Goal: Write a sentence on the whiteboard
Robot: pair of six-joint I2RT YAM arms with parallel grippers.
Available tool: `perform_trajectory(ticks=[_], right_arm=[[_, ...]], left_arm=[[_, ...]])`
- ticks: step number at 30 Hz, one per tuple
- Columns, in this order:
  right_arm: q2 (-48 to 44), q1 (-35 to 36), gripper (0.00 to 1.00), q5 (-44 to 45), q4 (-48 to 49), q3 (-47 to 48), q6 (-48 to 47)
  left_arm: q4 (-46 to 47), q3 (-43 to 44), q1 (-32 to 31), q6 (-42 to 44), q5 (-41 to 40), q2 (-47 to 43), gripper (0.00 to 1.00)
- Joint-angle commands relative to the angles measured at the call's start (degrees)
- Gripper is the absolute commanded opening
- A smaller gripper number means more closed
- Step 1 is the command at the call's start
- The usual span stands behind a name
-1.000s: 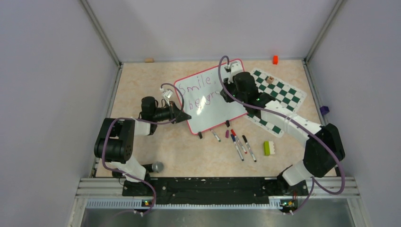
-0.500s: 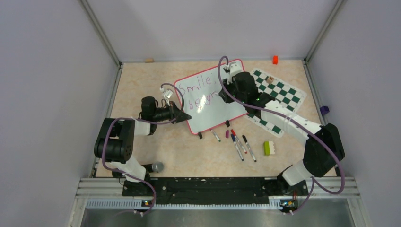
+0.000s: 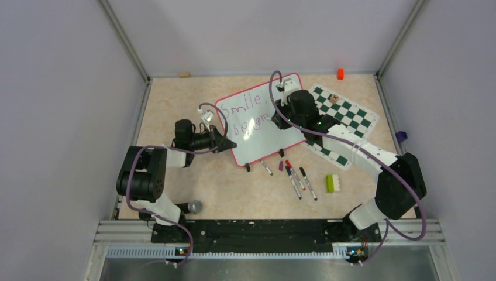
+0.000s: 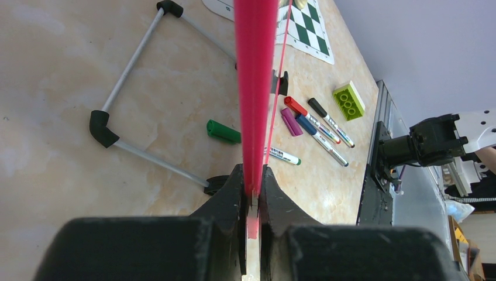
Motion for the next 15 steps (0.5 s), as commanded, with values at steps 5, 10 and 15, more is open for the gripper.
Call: perform_trajectory(ticks=[5,10,15], right_arm=[[0.54,-0.66,0.00,4.01,-0.12,2.24,-0.38],[1.16,-0.66,0.00,4.40,0.03,3.09,-0.39],[1.57,-0.75,0.00,4.55,0.12,3.84,-0.36]], left_arm=[[-7.15,-0.62,-0.70,0.62,-4.25,2.20,0.00],[-7.15,-0.69,-0.70,0.62,-4.25,2.17,0.00],[-7.15,-0.69,-0.70,0.62,-4.29,2.25,0.00]])
